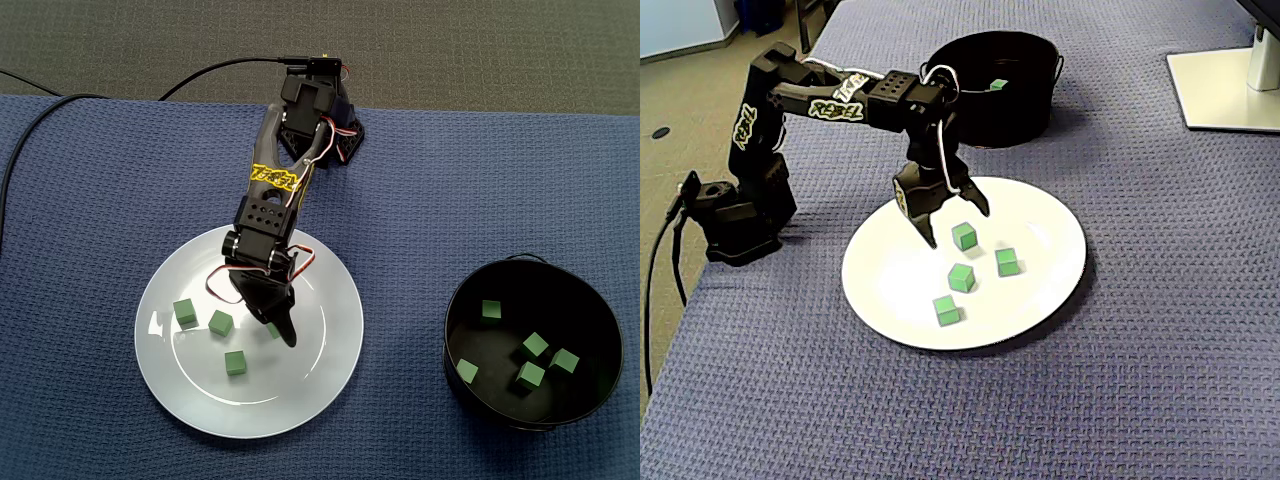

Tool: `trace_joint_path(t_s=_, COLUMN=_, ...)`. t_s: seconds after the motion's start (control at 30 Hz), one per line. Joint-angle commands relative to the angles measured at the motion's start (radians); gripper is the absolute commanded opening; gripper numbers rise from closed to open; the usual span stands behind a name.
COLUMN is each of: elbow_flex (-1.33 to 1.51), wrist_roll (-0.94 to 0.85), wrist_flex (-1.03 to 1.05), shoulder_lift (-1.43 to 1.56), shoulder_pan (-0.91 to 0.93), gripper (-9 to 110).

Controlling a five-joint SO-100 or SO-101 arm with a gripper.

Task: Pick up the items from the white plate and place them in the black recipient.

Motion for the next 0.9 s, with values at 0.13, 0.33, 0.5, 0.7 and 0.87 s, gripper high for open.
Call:
trace_joint_path(t_s=0.13, elbow_flex=-0.017, wrist_roll=0.040, wrist_flex=-0.051, shoulder_lift=0.000, shoulder_pan=-0.052, gripper=31)
trace_joint_path(t_s=0.33, elbow_flex=0.002, wrist_roll=0.054, wrist_flex=-0.066, shoulder_lift=0.000, shoulder_pan=-0.064, gripper=19)
trace_joint_path(t_s=0.5, elbow_flex=0.026, wrist_roll=0.055, wrist_flex=-0.094, shoulder_lift=0.005, shoulder_pan=-0.067, gripper=10)
trace_joint_path(t_s=0.7, elbow_flex=0.052, wrist_roll=0.063, wrist_flex=-0.118, shoulder_lift=0.028, shoulder_pan=-0.069, gripper=0)
trace_joint_path(t_s=0.87, elbow_flex=0.017, wrist_roll=0.152, wrist_flex=-0.037, shoulder_lift=0.222, shoulder_pan=-0.021, gripper=0)
